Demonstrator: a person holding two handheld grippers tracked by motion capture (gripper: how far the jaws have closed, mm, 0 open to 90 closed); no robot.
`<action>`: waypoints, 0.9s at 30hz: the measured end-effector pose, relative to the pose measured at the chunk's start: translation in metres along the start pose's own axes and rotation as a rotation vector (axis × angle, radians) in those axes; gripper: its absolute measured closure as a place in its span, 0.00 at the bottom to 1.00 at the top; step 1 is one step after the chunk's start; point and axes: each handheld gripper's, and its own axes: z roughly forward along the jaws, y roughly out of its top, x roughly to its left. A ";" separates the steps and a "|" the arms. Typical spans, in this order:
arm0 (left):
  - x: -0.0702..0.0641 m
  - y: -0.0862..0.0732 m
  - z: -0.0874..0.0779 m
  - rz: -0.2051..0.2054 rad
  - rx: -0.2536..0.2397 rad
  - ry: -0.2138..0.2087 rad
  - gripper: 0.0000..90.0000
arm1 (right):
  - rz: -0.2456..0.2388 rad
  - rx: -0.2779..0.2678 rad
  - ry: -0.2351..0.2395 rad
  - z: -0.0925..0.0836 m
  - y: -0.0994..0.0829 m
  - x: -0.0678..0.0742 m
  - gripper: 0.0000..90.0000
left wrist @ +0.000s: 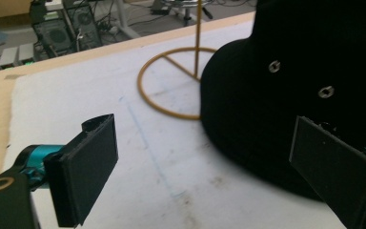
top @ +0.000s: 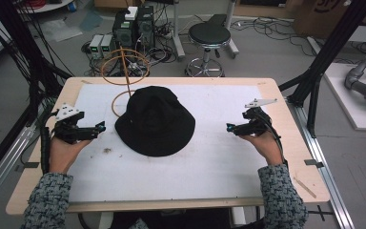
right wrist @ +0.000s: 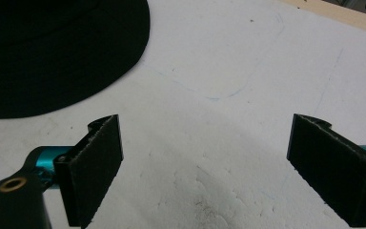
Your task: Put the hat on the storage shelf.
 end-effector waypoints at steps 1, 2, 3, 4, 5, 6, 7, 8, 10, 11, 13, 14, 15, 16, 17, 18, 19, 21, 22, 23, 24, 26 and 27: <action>-0.003 0.003 0.001 0.005 -0.006 -0.006 0.11 | 0.000 0.000 0.000 0.000 0.000 0.000 0.13; -0.006 0.006 0.002 0.014 -0.009 -0.014 0.11 | -0.003 0.000 -0.001 0.000 0.000 0.000 0.13; -0.010 0.009 0.002 0.023 -0.010 -0.019 0.11 | -0.001 0.003 -0.001 0.000 0.000 0.000 0.13; -0.014 0.011 0.002 0.026 -0.018 -0.025 0.12 | -0.004 0.004 0.000 0.000 0.000 0.000 0.13; -0.018 0.014 0.003 0.028 -0.018 -0.044 0.12 | -0.002 0.005 -0.002 -0.001 -0.001 0.000 0.13; -0.022 0.016 0.003 0.029 -0.020 -0.054 0.13 | 0.000 0.001 -0.001 -0.002 -0.001 -0.001 0.13; -0.024 0.018 0.004 0.037 -0.020 -0.061 0.13 | 0.005 -0.005 -0.001 -0.004 -0.001 -0.002 0.13; -0.028 0.019 0.005 0.040 -0.023 -0.066 0.13 | 0.005 -0.005 -0.001 -0.004 -0.001 -0.002 0.13; -0.034 0.024 0.007 0.047 -0.029 -0.084 0.13 | 0.010 -0.010 -0.003 -0.005 -0.002 -0.004 0.13; -0.038 0.028 0.008 0.045 -0.043 -0.091 0.13 | 0.015 -0.010 -0.005 -0.006 -0.002 -0.004 0.13; -0.041 0.032 0.011 0.048 -0.055 -0.103 0.14 | 0.013 -0.014 -0.004 -0.007 -0.002 -0.004 0.13; -0.042 0.035 0.013 0.047 -0.057 -0.110 0.14 | 0.014 -0.015 -0.003 -0.007 -0.002 -0.004 0.13; -0.043 0.037 0.015 0.046 -0.057 -0.115 0.14 | 0.013 -0.013 0.001 -0.007 -0.002 -0.003 0.13; -0.044 0.039 0.017 0.038 -0.063 -0.123 0.14 | 0.012 -0.012 0.001 -0.007 -0.002 -0.003 0.13; -0.045 0.043 0.019 0.036 -0.066 -0.127 0.14 | 0.010 -0.009 0.003 -0.007 -0.002 -0.002 0.13; -0.047 0.046 0.020 0.043 -0.069 -0.126 0.14 | 0.012 -0.008 0.010 -0.006 -0.002 -0.001 0.13; -0.048 0.050 0.021 0.051 -0.069 -0.130 0.14 | 0.011 -0.005 0.012 -0.005 -0.002 0.000 0.13; -0.051 0.056 0.022 0.060 -0.072 -0.139 0.14 | 0.006 -0.001 0.016 -0.004 -0.002 0.001 0.13; -0.052 0.061 0.023 0.067 -0.074 -0.146 0.14 | 0.005 0.003 0.017 -0.004 -0.002 0.002 0.13; -0.055 0.066 0.024 0.079 -0.074 -0.149 0.14 | 0.002 0.006 0.018 -0.003 -0.002 0.002 0.13; -0.057 0.070 0.025 0.085 -0.076 -0.154 0.14 | 0.000 0.006 0.019 -0.002 -0.002 0.003 0.13; -0.060 0.078 0.027 0.100 -0.069 -0.159 0.15 | 0.001 0.006 0.021 -0.001 -0.002 0.003 0.13; -0.062 0.082 0.029 0.111 -0.067 -0.159 0.15 | 0.000 0.007 0.020 -0.002 -0.002 0.003 0.13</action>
